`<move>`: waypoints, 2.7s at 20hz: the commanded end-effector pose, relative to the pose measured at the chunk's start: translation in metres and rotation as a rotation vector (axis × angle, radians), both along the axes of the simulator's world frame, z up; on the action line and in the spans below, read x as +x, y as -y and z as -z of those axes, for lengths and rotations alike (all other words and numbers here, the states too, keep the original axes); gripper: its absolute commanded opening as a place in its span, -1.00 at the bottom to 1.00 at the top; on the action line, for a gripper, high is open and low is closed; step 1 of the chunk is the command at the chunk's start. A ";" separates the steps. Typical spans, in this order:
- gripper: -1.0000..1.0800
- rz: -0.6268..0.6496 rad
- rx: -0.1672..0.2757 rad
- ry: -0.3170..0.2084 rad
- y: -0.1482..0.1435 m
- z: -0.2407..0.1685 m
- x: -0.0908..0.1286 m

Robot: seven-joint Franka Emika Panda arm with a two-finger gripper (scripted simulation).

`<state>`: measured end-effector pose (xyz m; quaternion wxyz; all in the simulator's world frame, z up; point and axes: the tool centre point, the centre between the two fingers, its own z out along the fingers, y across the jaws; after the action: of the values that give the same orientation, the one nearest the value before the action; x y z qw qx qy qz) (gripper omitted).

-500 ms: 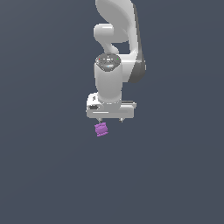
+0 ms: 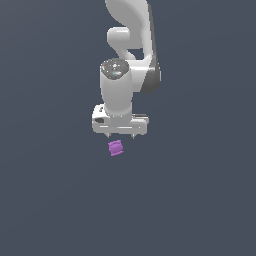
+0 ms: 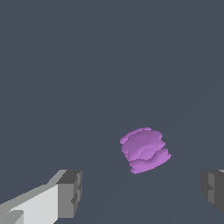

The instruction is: Pick up the object and move it to a goal position.

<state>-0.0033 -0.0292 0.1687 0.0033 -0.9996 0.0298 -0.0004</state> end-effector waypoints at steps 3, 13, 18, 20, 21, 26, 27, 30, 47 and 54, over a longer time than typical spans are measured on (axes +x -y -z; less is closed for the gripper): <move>0.92 0.011 -0.003 -0.003 0.008 -0.002 -0.002; 0.92 0.078 -0.001 -0.004 0.008 0.003 -0.002; 0.92 0.165 0.001 -0.005 0.009 0.009 -0.003; 0.92 0.209 0.002 -0.006 0.010 0.012 -0.004; 0.92 0.233 0.002 -0.006 0.010 0.014 -0.004; 0.92 0.373 0.004 -0.008 0.013 0.023 -0.006; 0.92 0.402 0.004 -0.008 0.013 0.025 -0.007; 0.92 0.489 0.004 -0.009 0.015 0.031 -0.008; 0.92 0.975 -0.001 -0.009 0.026 0.061 -0.016; 0.92 1.104 -0.004 -0.006 0.030 0.068 -0.018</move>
<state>-0.0213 -0.0586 0.1016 0.0009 -0.8424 0.5389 0.0013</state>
